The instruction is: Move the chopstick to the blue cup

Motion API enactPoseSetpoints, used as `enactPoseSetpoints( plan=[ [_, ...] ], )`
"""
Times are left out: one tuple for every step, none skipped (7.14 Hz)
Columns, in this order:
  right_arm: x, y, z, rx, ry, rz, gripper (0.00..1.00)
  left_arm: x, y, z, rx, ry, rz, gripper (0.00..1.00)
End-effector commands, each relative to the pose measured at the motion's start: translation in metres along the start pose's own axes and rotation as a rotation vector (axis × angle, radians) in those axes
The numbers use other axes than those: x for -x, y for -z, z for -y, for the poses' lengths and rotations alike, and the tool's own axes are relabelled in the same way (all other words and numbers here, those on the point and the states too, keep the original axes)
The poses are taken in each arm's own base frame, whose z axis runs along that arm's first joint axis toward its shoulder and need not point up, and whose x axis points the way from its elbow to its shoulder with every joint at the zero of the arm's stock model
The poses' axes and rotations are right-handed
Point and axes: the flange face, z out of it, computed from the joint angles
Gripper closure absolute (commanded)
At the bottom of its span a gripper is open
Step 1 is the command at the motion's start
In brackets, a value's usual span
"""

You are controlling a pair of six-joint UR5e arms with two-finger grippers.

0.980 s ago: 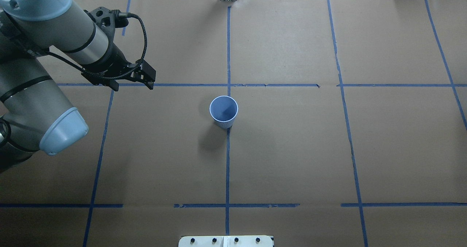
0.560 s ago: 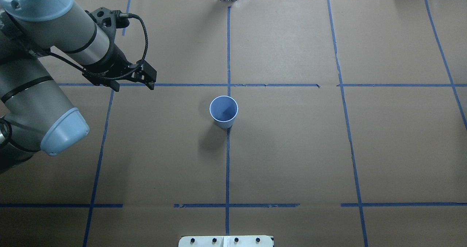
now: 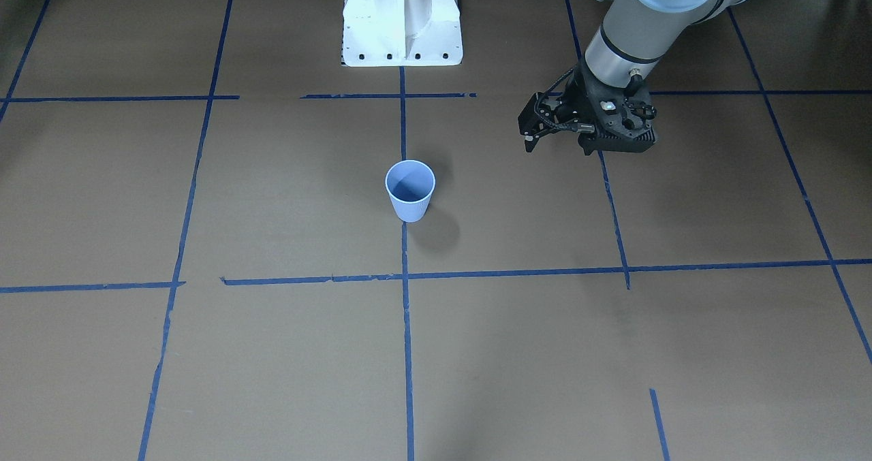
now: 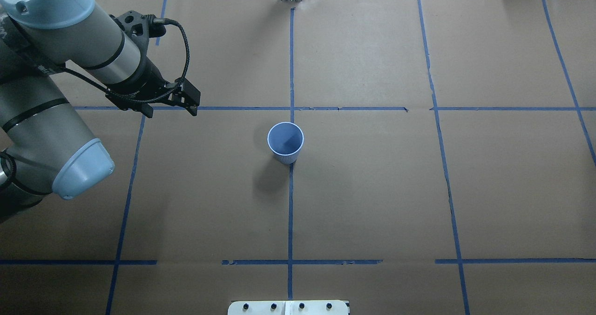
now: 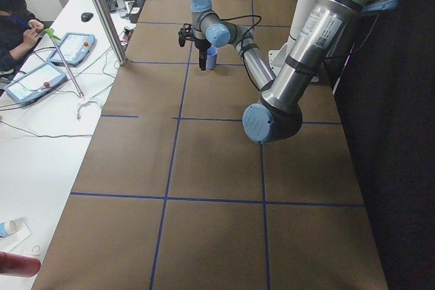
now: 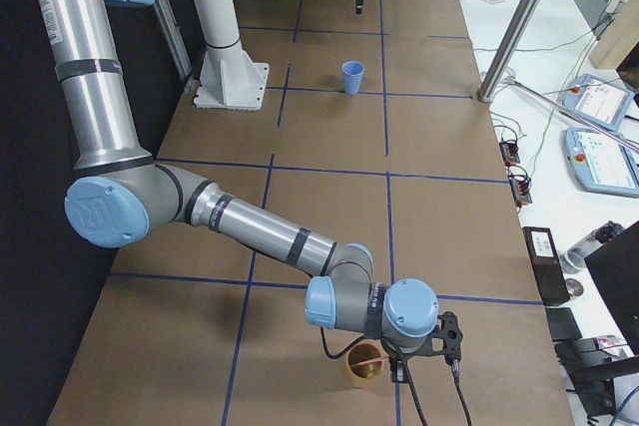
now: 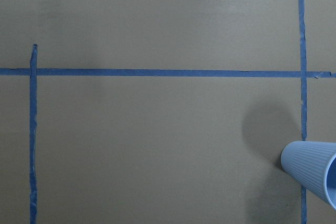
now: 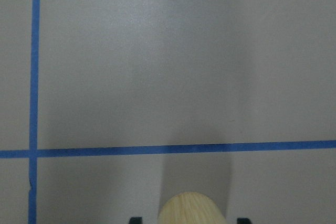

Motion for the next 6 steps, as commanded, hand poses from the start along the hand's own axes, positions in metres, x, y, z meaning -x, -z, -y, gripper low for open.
enactPoseSetpoints(
  plan=[
    [0.002,0.011,0.009,-0.018,0.002,-0.002,0.77,0.0,0.0,-0.001,-0.001,-0.003,-0.004,0.0],
    [0.0,0.014,0.009,-0.024,0.001,-0.001,0.84,-0.001,0.0,0.0,-0.001,0.001,-0.004,0.0],
    [-0.005,0.023,0.009,-0.04,-0.008,0.001,0.91,-0.002,0.001,0.0,-0.003,0.002,-0.007,0.0],
    [-0.008,0.038,0.007,-0.071,-0.014,0.001,0.99,-0.004,0.002,-0.001,-0.003,0.003,-0.01,0.0],
    [-0.008,0.053,0.005,-0.103,-0.012,0.007,1.0,-0.004,0.003,-0.001,-0.004,0.002,-0.011,0.0],
    [-0.01,0.068,-0.007,-0.135,-0.011,0.003,1.0,-0.005,0.004,-0.001,-0.004,0.003,-0.012,0.0]
  ],
)
